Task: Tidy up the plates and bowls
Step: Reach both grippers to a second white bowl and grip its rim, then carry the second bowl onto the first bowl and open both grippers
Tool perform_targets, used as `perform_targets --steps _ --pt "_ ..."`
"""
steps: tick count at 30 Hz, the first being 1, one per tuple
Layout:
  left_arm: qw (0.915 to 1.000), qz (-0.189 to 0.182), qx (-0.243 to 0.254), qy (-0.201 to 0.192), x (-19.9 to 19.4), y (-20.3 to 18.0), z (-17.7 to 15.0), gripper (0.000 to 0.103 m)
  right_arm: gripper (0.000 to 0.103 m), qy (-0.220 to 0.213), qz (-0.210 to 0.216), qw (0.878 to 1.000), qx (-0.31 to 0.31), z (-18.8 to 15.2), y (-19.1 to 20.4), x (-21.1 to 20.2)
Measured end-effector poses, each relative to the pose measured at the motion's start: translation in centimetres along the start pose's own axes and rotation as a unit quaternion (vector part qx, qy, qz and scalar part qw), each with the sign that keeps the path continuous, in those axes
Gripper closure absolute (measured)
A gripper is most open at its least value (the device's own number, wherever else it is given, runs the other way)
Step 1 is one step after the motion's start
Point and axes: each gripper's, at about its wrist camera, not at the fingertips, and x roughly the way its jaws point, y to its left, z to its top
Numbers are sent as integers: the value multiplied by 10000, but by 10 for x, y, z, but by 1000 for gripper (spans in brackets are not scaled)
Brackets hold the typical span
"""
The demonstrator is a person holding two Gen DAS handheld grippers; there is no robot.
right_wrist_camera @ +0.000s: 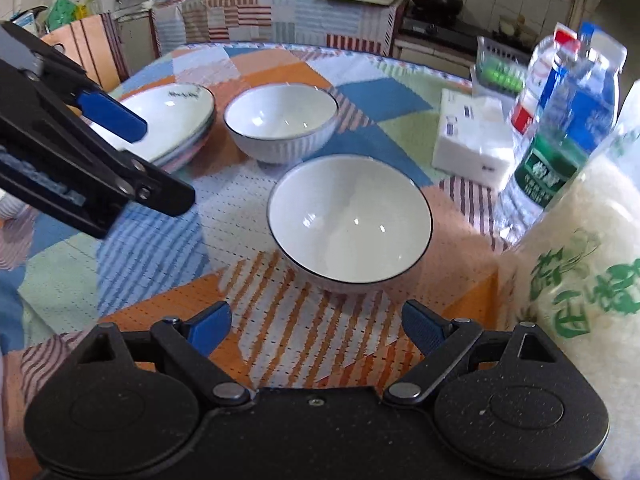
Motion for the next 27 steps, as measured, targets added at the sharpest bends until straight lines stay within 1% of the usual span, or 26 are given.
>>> perform_targets --steps 2,5,10,14,15,17,18,19,20,21,22,25,27 --pt "9999 -92 -91 -26 8 2 2 28 9 78 1 10000 44 -2 -2 12" --pt "9991 -297 -305 -42 21 9 7 28 9 42 33 9996 267 -1 -7 23" --pt "9937 -742 -839 17 46 22 12 28 9 -61 139 9983 559 4 -15 37" --pt "9896 -851 -1154 -81 63 26 14 31 9 -215 126 9982 550 8 -15 45" --pt "9891 -842 -1203 -75 68 26 14 33 9 -258 98 9981 549 9 -15 47" --pt "9882 -830 -1285 -59 77 27 14 45 9 -388 2 9979 524 11 -15 51" --pt "9885 -864 -1245 -22 81 26 14 63 9 -445 -54 9977 505 12 -15 52" --pt "9887 -951 -1159 -16 83 24 13 72 9 -479 -88 9976 482 13 -15 54" --pt "9890 -980 -1108 -53 83 22 12 77 8 -538 -76 9976 420 12 -14 54" --pt "9893 -1000 -1058 -82 83 20 11 85 8 -624 -103 9975 315 11 -12 54" --pt "9899 -1025 -973 -72 82 17 11 90 8 -703 -155 9972 190 10 -10 53" --pt "9925 -882 -844 -49 81 11 9 90 8 -828 -323 9960 -117 8 -1 53" --pt "9929 -852 -823 -55 79 10 8 91 7 -859 -327 9957 -75 7 -1 53"
